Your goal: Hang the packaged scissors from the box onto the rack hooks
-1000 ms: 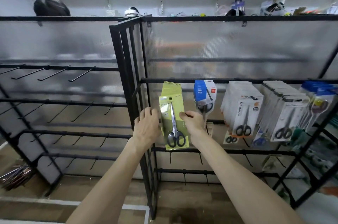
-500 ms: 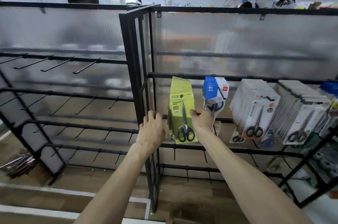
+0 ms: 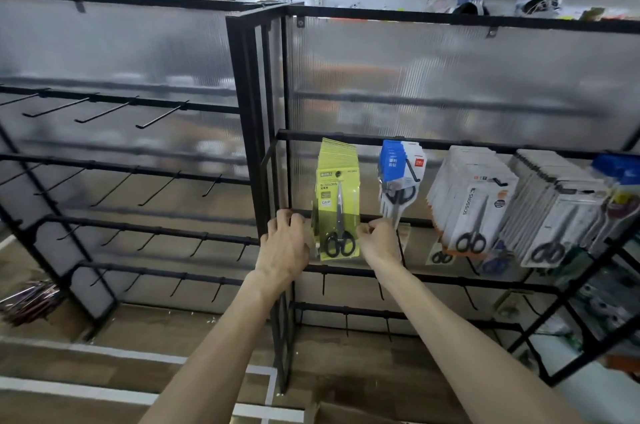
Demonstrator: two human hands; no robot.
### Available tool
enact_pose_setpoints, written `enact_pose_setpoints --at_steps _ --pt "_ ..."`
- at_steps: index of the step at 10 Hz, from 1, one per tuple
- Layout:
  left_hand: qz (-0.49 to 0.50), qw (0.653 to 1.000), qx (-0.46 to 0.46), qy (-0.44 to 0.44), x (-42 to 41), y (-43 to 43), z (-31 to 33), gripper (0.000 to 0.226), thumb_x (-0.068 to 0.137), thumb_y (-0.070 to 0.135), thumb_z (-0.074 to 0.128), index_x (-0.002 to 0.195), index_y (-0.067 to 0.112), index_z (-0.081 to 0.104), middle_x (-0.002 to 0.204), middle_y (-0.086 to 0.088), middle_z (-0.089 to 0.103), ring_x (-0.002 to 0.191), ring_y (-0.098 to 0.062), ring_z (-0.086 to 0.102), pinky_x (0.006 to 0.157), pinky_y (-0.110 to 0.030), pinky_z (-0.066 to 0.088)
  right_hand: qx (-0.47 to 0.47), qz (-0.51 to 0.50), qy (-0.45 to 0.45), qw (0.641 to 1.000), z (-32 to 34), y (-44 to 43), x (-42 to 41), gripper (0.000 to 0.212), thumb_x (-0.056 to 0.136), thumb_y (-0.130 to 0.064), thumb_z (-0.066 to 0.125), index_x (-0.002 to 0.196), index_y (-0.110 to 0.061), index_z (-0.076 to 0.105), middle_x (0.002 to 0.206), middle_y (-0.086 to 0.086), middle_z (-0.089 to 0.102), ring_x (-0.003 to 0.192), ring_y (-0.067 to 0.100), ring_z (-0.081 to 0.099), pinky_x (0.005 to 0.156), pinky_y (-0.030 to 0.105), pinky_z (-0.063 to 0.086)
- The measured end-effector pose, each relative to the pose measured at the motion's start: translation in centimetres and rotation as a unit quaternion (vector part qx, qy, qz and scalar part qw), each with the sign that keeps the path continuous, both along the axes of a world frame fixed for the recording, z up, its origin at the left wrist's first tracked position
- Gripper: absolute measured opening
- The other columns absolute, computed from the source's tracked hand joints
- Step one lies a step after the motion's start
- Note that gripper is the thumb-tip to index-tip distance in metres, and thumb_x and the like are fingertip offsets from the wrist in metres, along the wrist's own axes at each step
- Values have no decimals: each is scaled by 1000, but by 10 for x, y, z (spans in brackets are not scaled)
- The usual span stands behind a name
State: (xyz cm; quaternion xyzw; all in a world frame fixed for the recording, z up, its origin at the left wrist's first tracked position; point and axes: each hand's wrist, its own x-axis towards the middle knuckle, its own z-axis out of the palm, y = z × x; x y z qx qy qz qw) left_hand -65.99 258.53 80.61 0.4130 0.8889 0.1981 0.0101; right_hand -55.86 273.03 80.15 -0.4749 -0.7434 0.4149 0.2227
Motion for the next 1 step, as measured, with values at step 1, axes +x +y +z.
enact_pose_setpoints --at_steps 1 --pt "9 1000 5 -3 12 0 -2 42 99 17 53 139 11 43 146 -14 33 133 -41 39 105 -55 44 5 18 -9 1000 0 -8 23 27 101 -18 56 122 -1 54 115 13 61 91 22 55 86 39 50"
